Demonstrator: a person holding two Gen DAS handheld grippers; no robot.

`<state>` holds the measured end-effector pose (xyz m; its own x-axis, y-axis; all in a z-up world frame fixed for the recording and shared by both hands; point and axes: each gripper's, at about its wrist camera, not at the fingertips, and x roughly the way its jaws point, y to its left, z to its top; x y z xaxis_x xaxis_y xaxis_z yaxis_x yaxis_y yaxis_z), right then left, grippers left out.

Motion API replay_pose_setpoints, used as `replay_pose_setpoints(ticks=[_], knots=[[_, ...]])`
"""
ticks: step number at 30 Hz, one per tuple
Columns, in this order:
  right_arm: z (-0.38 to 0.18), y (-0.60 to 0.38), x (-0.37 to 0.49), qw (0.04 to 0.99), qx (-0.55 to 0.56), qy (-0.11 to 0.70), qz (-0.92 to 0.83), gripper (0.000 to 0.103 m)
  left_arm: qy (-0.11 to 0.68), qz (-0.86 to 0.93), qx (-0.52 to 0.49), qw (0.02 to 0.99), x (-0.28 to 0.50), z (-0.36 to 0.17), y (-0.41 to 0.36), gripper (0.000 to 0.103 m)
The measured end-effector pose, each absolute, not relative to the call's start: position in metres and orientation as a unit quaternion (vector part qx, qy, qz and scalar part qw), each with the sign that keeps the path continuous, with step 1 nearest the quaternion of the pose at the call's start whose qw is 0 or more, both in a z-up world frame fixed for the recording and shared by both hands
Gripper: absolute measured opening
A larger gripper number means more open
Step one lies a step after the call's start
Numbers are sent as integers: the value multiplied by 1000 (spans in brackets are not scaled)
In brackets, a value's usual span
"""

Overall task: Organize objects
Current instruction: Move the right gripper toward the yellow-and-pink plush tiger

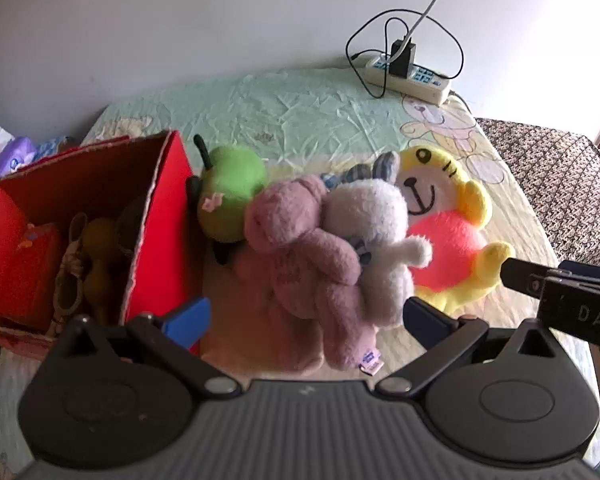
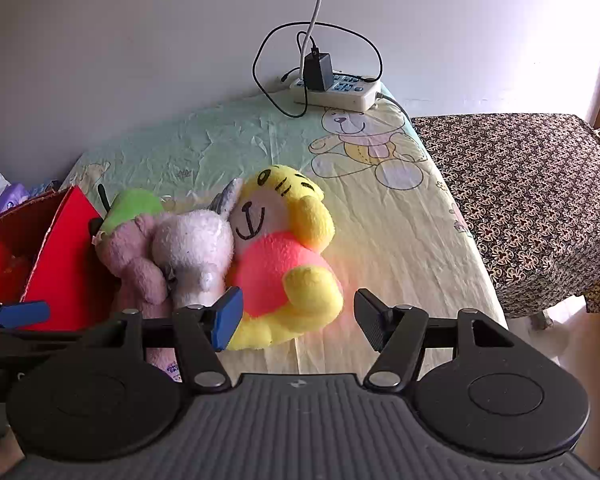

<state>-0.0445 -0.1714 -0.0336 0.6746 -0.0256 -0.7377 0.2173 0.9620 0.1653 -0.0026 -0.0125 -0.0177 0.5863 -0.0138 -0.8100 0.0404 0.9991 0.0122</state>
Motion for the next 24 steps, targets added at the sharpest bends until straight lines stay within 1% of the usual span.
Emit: replay_pose_setpoints(ticks=[24], knots=[[-45,-167,-41,897,144,417,-21,64,476,20,27,879,-4,-31,-10,102]])
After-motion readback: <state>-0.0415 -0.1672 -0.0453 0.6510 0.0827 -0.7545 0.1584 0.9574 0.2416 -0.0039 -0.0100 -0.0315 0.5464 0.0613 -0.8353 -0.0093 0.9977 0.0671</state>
